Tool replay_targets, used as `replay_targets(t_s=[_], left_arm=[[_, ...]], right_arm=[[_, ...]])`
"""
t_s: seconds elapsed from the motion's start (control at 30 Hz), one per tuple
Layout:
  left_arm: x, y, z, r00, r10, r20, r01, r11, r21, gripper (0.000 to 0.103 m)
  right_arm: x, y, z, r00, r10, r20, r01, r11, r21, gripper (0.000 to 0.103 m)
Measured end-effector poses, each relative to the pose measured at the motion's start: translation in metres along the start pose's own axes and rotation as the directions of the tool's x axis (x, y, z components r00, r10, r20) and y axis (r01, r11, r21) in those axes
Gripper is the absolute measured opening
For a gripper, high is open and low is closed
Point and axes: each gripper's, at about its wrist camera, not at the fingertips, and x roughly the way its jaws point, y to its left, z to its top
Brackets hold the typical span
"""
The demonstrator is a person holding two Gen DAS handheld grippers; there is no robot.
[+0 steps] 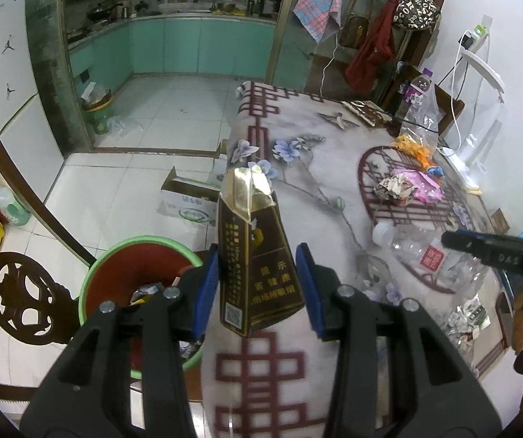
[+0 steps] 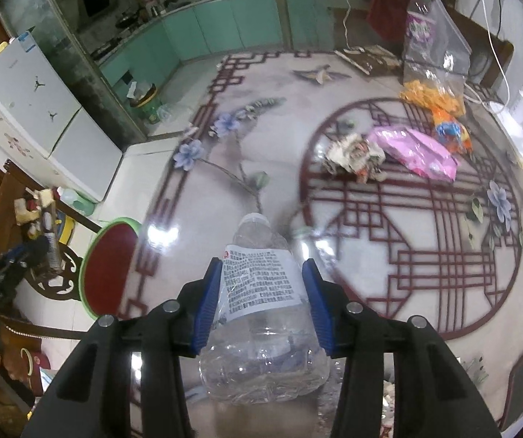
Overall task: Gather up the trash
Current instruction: 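Carry the cigarette box and plastic bottle over the red bucket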
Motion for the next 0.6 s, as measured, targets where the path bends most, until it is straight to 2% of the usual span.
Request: replay_targets(t_s=[0.27,0.6], left_arm=[[-0.002,0.022,0.003,1.0,0.007,0.004,-0.007,1.0,0.019,0.04],[-0.012,0.062,0.01,0.998,0.047,0.029,-0.047,0.999,-0.002,0.04]], right_arm=[[0.001,0.046,0.006,0.999,0.033,0.016,-0.032,0.999,-0.033,0.043],[0.021,0.119,0.02,0.993,0.117,0.01,-0.115,0.988,-0.106,0.042]])
